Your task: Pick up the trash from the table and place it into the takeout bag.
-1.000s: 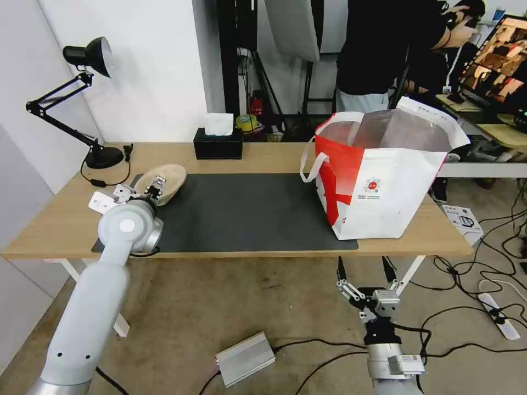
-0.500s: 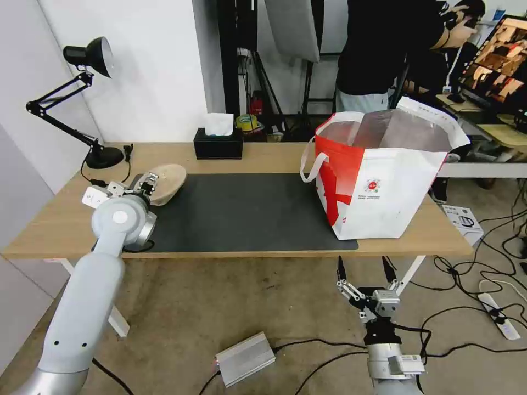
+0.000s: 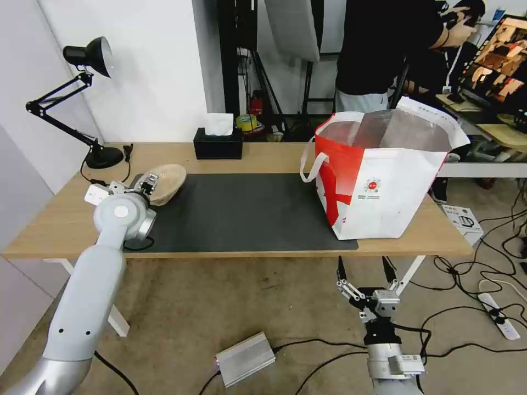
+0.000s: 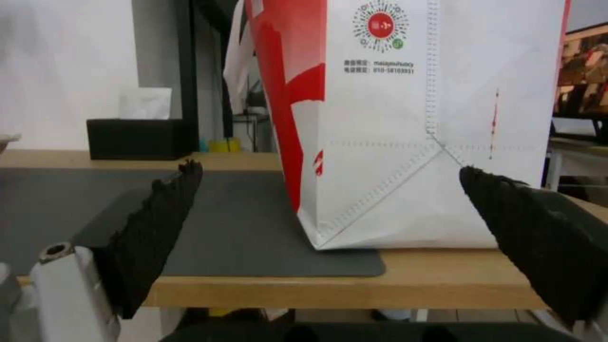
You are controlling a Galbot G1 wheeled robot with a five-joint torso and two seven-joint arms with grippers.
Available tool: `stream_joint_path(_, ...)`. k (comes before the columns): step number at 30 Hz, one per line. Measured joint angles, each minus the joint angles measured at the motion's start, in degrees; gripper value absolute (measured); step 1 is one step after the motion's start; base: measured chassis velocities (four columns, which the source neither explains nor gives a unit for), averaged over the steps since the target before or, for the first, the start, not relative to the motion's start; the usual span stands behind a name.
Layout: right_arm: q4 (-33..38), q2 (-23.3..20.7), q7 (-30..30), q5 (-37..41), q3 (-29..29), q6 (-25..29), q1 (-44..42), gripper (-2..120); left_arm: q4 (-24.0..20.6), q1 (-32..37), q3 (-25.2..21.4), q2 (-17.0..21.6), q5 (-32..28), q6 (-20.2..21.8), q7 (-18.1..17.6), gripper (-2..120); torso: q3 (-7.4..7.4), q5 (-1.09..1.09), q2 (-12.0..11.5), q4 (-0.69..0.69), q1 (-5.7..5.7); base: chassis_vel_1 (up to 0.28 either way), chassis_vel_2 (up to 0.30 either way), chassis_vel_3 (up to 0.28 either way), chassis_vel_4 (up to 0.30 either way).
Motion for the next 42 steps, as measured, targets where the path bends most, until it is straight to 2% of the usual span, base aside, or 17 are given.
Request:
stream_joint_path(19, 0.0, 0.0, 0.0, 0.0, 0.0, 0.0, 0.0, 100, 3.3, -1.6, 0.3, -0.9, 0.1, 0.1, 0.1, 100, 0.0, 0.0, 0.0, 0.0, 0.0, 0.0, 0.0, 0.0, 0.0)
stream_joint_path(31, 0.0, 0.0, 0.0, 0.0, 0.0, 0.0, 0.0, 100, 7.5, -3.7, 0.8, -1.8, 0.5, 0.5, 1.4, 100, 0.0, 0.0, 0.0, 0.0, 0.0, 0.0, 0.0, 0.0, 0.0)
stream_joint_path(42, 0.0, 0.0, 0.0, 0.0, 0.0, 0.0, 0.0, 100, 9.4, -5.4, 1.5, -2.9, 1.1, 0.7, 1.7, 100, 0.0, 0.0, 0.0, 0.0, 0.0, 0.0, 0.0, 0.0, 0.0)
